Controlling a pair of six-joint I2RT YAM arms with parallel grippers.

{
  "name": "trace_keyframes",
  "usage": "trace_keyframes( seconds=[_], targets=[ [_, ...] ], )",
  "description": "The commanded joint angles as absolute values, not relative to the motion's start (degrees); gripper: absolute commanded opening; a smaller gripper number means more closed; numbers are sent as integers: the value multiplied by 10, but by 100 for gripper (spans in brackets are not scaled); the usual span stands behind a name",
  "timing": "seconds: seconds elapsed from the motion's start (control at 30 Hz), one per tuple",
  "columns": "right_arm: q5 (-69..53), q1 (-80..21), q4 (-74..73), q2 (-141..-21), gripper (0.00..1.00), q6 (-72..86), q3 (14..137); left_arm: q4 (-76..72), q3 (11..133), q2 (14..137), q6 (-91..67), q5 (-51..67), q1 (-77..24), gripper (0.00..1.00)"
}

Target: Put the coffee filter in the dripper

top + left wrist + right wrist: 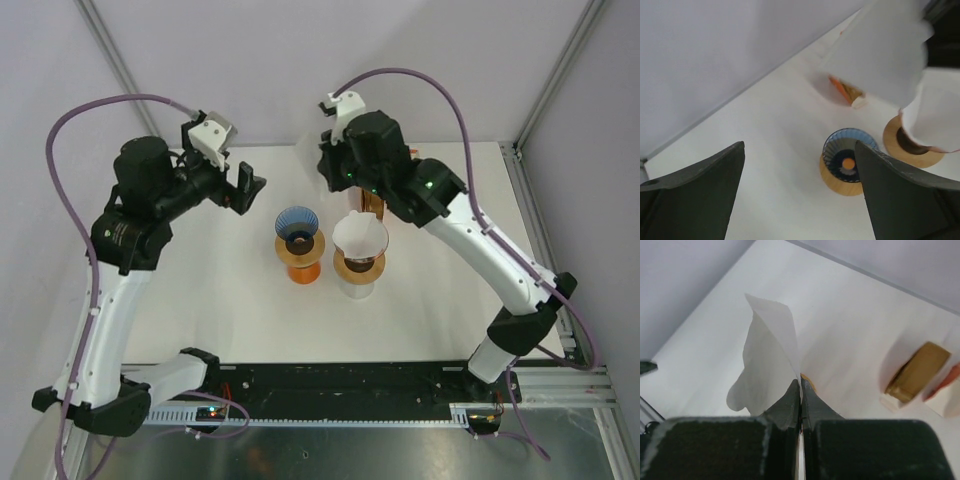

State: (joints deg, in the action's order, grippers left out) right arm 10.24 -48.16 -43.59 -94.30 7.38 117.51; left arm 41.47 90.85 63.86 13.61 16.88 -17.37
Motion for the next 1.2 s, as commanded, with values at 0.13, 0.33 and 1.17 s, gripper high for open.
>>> trace_keyframes(
  seconds=[0.13, 0.33, 1.17],
  targets=[
    [125, -531, -230, -962, 0, 168, 1128, 422, 936, 629, 135, 129, -279, 100],
    [124, -537, -126, -952, 0, 219, 1071, 416, 943, 634, 152, 68, -290, 100],
    [179, -578, -108, -959, 0, 191, 1058, 339, 953, 683, 124, -35, -306, 76]
  ],
)
